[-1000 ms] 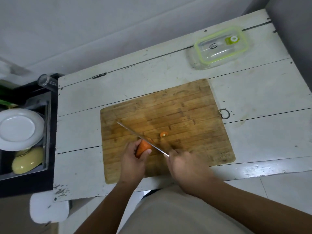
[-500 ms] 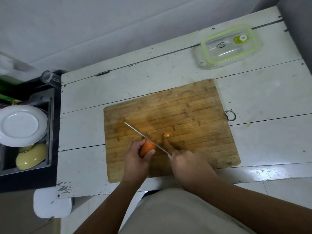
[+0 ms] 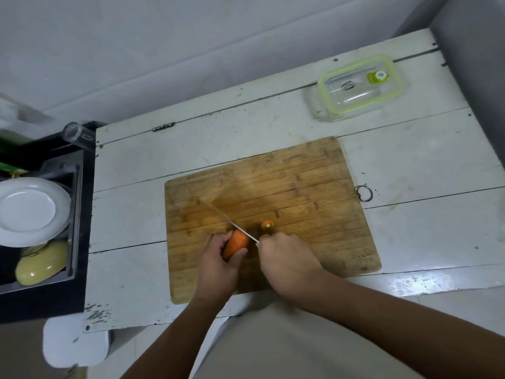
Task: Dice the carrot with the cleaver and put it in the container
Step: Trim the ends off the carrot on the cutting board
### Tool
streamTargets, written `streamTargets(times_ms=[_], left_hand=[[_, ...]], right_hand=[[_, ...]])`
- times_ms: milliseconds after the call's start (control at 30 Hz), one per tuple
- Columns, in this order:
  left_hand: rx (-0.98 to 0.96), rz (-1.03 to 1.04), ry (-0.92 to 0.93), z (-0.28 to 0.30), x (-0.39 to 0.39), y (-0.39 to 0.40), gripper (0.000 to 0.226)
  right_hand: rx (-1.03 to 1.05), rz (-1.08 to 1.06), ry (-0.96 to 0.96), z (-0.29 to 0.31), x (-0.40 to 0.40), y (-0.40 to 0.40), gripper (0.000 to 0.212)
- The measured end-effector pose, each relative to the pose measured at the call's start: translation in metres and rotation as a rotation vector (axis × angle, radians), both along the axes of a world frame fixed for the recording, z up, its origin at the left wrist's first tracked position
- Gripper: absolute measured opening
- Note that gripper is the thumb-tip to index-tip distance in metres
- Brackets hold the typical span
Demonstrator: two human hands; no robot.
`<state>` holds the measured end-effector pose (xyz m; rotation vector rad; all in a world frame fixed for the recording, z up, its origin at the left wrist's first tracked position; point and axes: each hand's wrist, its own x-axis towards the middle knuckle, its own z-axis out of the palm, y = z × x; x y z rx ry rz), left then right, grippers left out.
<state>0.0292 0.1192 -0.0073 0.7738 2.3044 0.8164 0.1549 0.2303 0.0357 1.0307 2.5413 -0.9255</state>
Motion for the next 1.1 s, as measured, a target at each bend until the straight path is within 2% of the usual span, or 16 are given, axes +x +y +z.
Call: streamTargets(times_ms=[100,200,367,433,500,567,600,633,700,733,767,800,867,1000,1100], left_hand=[[-0.053,0.001,-0.010,0.005,0.000,0.002,0.035],[-0.149,-0.038,-0.042,0.011,-0.006,0.002,0.043],[-0.311,-0.193,-0.054,0.030,-0.024,0.012,0.055],[-0.359,-0.228,-0.030,0.036,-0.021,0.019,0.056],[-0.340,-0.219,0.029,0.041,-0.017,0.027,0.057],[-0.155,-0.115,0.056,0.051,-0.009,0.035,0.050],[-0.009,-0.002,-0.009,0.059,-0.003,0.041,0.042],[0.132,0.135,-0.175,0.066,0.002,0.049,0.036],[0.348,0.328,-0.744,0.077,0.015,0.066,0.037],[0.385,0.361,-1.007,0.081,0.020,0.073,0.042],[0.372,0.352,-1.181,0.085,0.023,0.079,0.046],[0.343,0.323,-1.279,0.087,0.026,0.084,0.048],[0.311,0.302,-1.349,0.089,0.027,0.088,0.052],[0.247,0.336,-1.309,0.085,0.024,0.083,0.040],[0.226,0.337,-1.295,0.083,0.020,0.076,0.037]], right_hand=[[-0.021,-0.040,0.021,0.001,-0.005,0.000,0.022],[-0.192,-0.223,0.078,-0.005,0.015,0.011,0.033],[-0.158,-0.367,0.155,0.003,0.055,0.055,0.038],[-0.302,-0.503,0.234,0.005,0.068,0.070,0.048],[-0.533,-0.585,0.298,0.004,0.083,0.079,0.053],[-0.800,-0.626,0.363,0.006,0.097,0.084,0.047],[-0.935,-0.663,0.406,0.006,0.102,0.085,0.044],[-1.058,-0.705,0.444,0.008,0.105,0.086,0.042],[-1.231,-0.753,0.480,0.015,0.105,0.084,0.035],[-1.274,-0.757,0.486,0.018,0.104,0.083,0.031],[-1.297,-0.759,0.490,0.019,0.103,0.081,0.028],[-1.306,-0.758,0.492,0.019,0.103,0.081,0.027],[-1.288,-0.757,0.482,0.019,0.103,0.081,0.029],[-1.184,-0.713,0.416,0.022,0.112,0.081,0.037],[-1.187,-0.752,0.444,0.019,0.120,0.082,0.036]])
